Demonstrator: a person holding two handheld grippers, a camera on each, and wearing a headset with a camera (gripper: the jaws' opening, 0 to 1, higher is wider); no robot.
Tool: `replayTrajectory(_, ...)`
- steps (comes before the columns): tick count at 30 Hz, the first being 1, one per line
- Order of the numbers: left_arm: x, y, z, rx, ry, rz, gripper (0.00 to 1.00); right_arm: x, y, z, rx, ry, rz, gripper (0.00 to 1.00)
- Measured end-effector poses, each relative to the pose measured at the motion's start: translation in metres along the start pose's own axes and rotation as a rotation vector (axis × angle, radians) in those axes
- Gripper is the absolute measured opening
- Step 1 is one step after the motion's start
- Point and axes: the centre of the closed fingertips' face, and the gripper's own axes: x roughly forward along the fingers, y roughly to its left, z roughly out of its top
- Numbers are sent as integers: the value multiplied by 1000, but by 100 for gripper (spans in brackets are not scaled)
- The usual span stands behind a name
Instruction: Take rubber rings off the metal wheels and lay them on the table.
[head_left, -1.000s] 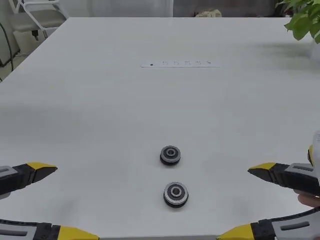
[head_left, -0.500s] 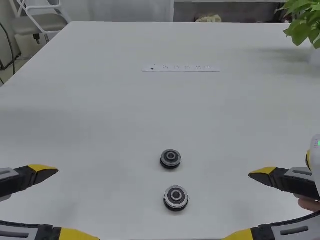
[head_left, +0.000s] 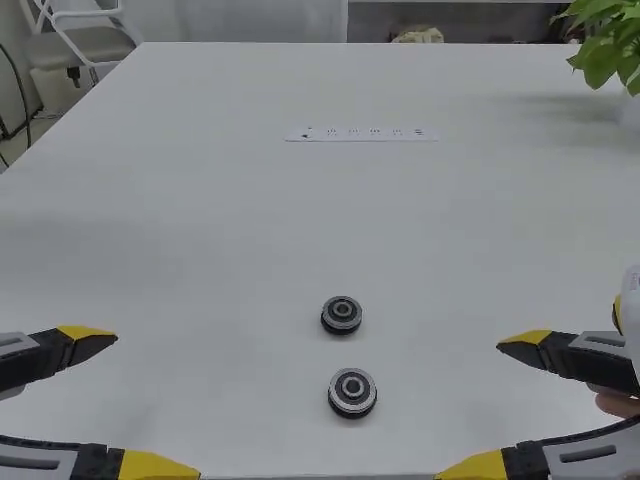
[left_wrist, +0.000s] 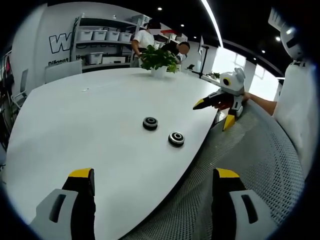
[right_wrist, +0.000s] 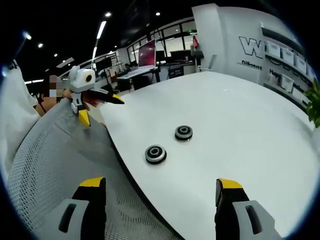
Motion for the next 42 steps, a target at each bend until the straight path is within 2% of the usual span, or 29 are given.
replayTrajectory(19, 1, 0, -2, 4, 14, 3, 96, 0, 0, 2, 20, -17, 7, 90)
replayTrajectory(27, 3, -5, -3, 9, 19, -28, 95, -1, 1, 6, 17, -33, 14, 90)
replayTrajectory(32, 2, -12, 9, 18, -33, -72, 96, -2, 0, 12, -2, -48, 11, 90)
replayTrajectory(36, -2, -10, 20, 37, -81, -67, 99, -5, 2, 23, 32, -94, 35, 90)
replayTrajectory(38, -3, -9, 23, 35, -88, -65, 98, -7, 0, 27, 34, -102, 36, 90)
replayTrajectory(40, -4, -11, 24, 42, -78, -71, 98, -9, -2, 35, 29, -120, 35, 90)
replayTrajectory(42, -5, -15, 27, 73, -69, -84, 98, -11, -3, 40, 29, -128, 43, 89)
